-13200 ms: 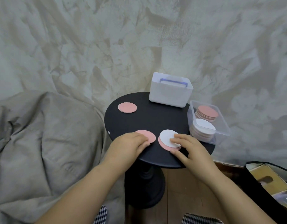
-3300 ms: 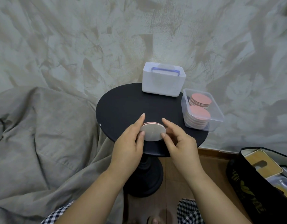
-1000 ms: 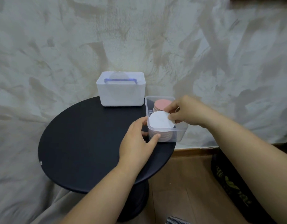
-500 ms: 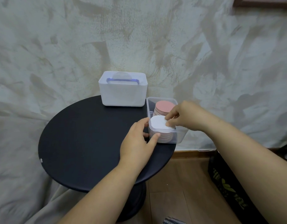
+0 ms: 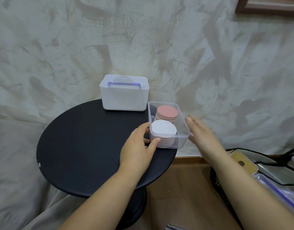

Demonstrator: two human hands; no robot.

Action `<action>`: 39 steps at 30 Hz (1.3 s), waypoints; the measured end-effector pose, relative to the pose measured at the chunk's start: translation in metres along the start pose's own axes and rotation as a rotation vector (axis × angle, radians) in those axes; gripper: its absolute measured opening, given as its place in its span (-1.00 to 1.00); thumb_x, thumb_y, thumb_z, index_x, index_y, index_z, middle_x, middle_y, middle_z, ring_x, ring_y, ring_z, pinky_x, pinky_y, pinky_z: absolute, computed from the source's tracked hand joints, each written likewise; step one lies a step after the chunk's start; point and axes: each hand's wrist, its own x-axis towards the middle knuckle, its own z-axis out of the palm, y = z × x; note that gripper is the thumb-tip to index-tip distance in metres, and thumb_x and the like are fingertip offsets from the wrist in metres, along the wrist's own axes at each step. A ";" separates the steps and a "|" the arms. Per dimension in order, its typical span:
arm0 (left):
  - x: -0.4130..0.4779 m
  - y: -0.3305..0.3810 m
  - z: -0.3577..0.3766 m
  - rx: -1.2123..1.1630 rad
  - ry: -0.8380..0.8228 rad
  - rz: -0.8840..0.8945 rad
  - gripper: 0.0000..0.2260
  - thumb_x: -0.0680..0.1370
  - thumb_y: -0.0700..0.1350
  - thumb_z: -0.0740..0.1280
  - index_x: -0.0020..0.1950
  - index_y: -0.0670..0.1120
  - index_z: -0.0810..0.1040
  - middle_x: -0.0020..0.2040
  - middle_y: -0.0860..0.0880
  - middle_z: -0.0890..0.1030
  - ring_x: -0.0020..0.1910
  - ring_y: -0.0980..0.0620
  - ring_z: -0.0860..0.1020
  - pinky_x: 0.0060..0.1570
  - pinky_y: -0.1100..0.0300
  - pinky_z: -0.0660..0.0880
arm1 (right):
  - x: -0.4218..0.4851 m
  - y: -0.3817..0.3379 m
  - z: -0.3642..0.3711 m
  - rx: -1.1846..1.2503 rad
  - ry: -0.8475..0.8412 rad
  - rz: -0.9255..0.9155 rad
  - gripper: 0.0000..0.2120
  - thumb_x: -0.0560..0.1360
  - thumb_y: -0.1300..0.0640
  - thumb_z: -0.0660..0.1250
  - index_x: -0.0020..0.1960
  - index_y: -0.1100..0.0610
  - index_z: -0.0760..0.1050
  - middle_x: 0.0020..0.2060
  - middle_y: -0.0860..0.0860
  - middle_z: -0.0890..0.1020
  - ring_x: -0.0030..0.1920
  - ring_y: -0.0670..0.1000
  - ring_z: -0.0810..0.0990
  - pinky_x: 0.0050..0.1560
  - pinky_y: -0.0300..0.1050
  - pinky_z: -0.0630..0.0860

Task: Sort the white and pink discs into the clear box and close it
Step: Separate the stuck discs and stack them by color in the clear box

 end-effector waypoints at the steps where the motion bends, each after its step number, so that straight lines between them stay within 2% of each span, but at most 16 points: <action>1: 0.000 0.000 -0.001 -0.014 0.001 -0.007 -0.59 0.50 -0.02 0.36 0.32 0.13 0.37 0.12 0.23 0.51 -0.08 0.27 0.55 -0.07 0.27 0.51 | -0.006 0.004 0.005 0.036 -0.036 0.011 -0.62 0.56 -0.09 0.13 0.35 -0.02 0.36 0.31 -0.10 0.43 0.25 -0.13 0.44 0.26 -0.13 0.36; 3: -0.002 0.000 -0.006 -0.052 0.000 -0.037 -0.62 0.51 -0.04 0.35 0.29 0.15 0.38 0.02 0.30 0.50 -0.08 0.31 0.55 -0.15 0.46 0.42 | -0.018 0.006 0.013 0.005 -0.083 -0.027 -0.66 0.50 -0.23 0.10 0.20 -0.17 0.41 0.23 -0.20 0.48 0.23 -0.18 0.44 0.32 -0.09 0.32; 5: -0.004 -0.003 -0.013 -0.092 0.005 -0.070 -0.65 0.52 -0.06 0.33 0.28 0.16 0.39 0.02 0.30 0.50 -0.04 0.31 0.54 -0.18 0.51 0.37 | -0.029 0.007 0.020 0.018 -0.112 -0.068 -0.56 0.38 -0.35 0.10 0.18 -0.23 0.43 0.22 -0.27 0.50 0.28 -0.20 0.42 0.40 -0.02 0.27; 9: -0.014 -0.013 -0.031 -0.120 0.039 -0.100 -0.64 0.54 -0.10 0.31 0.30 0.16 0.37 0.04 0.29 0.49 -0.01 0.32 0.53 -0.21 0.59 0.38 | -0.052 0.005 0.036 0.154 -0.168 -0.110 -0.69 0.44 -0.25 0.16 0.17 -0.32 0.41 0.12 -0.42 0.52 0.25 -0.33 0.41 0.41 -0.07 0.27; 13: -0.023 -0.025 -0.053 -0.127 0.111 -0.127 -0.58 0.54 -0.16 0.28 0.37 0.09 0.34 0.11 0.19 0.50 0.01 0.26 0.53 -0.12 0.52 0.38 | -0.077 0.007 0.058 0.209 -0.205 -0.150 -0.70 0.43 -0.19 0.21 0.16 -0.32 0.40 0.24 -0.38 0.46 0.33 -0.29 0.34 0.42 -0.12 0.23; 15: -0.027 -0.032 -0.063 -0.144 0.152 -0.140 -0.58 0.54 -0.19 0.27 0.37 0.08 0.34 0.14 0.14 0.53 0.04 0.22 0.54 0.03 0.33 0.44 | -0.086 0.008 0.066 0.222 -0.234 -0.136 -0.72 0.48 -0.14 0.25 0.18 -0.32 0.37 0.27 -0.33 0.45 0.33 -0.28 0.34 0.41 -0.14 0.24; 18: -0.032 -0.039 -0.076 -0.192 0.213 -0.148 -0.59 0.54 -0.21 0.27 0.35 0.07 0.36 0.09 0.22 0.54 0.06 0.21 0.56 0.17 0.08 0.48 | -0.088 0.008 0.068 0.191 -0.221 -0.111 -0.59 0.52 0.11 0.27 0.34 -0.09 0.32 0.29 -0.19 0.46 0.25 -0.27 0.43 0.29 -0.26 0.38; 20: -0.037 -0.041 -0.082 -0.203 0.243 -0.135 -0.60 0.54 -0.23 0.27 0.34 0.06 0.36 0.12 0.21 0.53 0.08 0.20 0.55 0.16 0.13 0.48 | -0.077 0.006 0.064 0.171 -0.121 -0.119 -0.63 0.51 0.19 0.28 0.30 -0.01 0.35 0.24 -0.14 0.48 0.19 -0.23 0.48 0.22 -0.28 0.44; 22: -0.044 -0.038 -0.083 -0.191 0.262 -0.118 -0.59 0.53 -0.25 0.27 0.34 0.03 0.37 0.18 0.14 0.50 0.11 0.18 0.52 0.04 0.41 0.45 | -0.060 0.003 0.058 0.158 -0.043 -0.120 -0.62 0.51 0.16 0.29 0.29 -0.02 0.32 0.30 -0.11 0.43 0.24 -0.14 0.45 0.23 -0.21 0.40; 24: -0.054 -0.035 -0.079 -0.194 0.289 -0.098 -0.59 0.51 -0.27 0.29 0.31 0.02 0.39 0.18 0.11 0.45 0.13 0.18 0.48 -0.12 0.55 0.41 | -0.041 0.000 0.053 0.097 -0.028 -0.107 -0.46 0.50 0.09 0.31 0.43 0.03 0.19 0.40 -0.08 0.30 0.36 -0.07 0.33 0.28 -0.17 0.33; 26: -0.065 -0.032 -0.070 -0.212 0.293 -0.058 -0.60 0.47 -0.25 0.34 0.23 0.08 0.41 0.16 0.13 0.43 0.12 0.24 0.47 -0.09 0.48 0.46 | -0.024 -0.001 0.050 0.045 -0.062 -0.088 -0.30 0.47 0.00 0.34 0.50 0.04 0.06 0.47 -0.07 0.18 0.43 -0.06 0.22 0.38 -0.12 0.24; 29: -0.076 -0.027 -0.057 -0.212 0.230 -0.011 -0.57 0.43 -0.14 0.41 0.23 0.12 0.37 0.19 0.22 0.36 0.14 0.32 0.43 0.05 0.29 0.49 | -0.012 0.000 0.045 0.042 -0.127 -0.074 -0.23 0.46 -0.04 0.33 0.52 0.04 -0.01 0.48 -0.06 0.17 0.42 -0.09 0.23 0.36 -0.15 0.22; 32: -0.079 -0.022 -0.051 -0.154 0.193 0.010 -0.47 0.40 -0.05 0.44 0.27 0.18 0.27 0.22 0.31 0.25 0.20 0.33 0.37 0.13 0.34 0.41 | -0.011 0.001 0.039 0.074 -0.190 -0.065 -0.32 0.49 0.00 0.30 0.51 0.07 0.08 0.39 -0.08 0.34 0.29 -0.15 0.36 0.23 -0.24 0.27; 35: -0.080 -0.021 -0.050 -0.138 0.187 -0.004 -0.39 0.39 -0.06 0.46 0.36 0.10 0.26 0.19 0.29 0.25 0.21 0.30 0.37 0.17 0.29 0.40 | -0.016 0.007 0.036 -0.022 -0.268 -0.122 -0.49 0.48 0.05 0.34 0.40 0.00 0.32 0.27 -0.14 0.50 0.24 -0.20 0.47 0.25 -0.21 0.37; 37: -0.080 -0.022 -0.051 -0.126 0.188 -0.004 -0.35 0.40 -0.09 0.47 0.40 0.05 0.24 0.22 0.22 0.25 0.21 0.24 0.38 0.19 0.27 0.41 | -0.022 0.010 0.036 -0.041 -0.238 -0.144 -0.55 0.46 0.10 0.37 0.33 -0.02 0.40 0.18 -0.18 0.56 0.18 -0.24 0.51 0.20 -0.26 0.43; 39: -0.080 -0.023 -0.056 -0.127 0.197 -0.007 -0.33 0.41 -0.12 0.46 0.44 0.04 0.22 0.27 0.19 0.26 0.25 0.22 0.38 0.20 0.27 0.41 | -0.031 0.011 0.038 -0.038 -0.181 -0.164 -0.60 0.45 0.15 0.39 0.25 -0.02 0.44 0.09 -0.23 0.58 0.09 -0.28 0.54 0.05 -0.40 0.48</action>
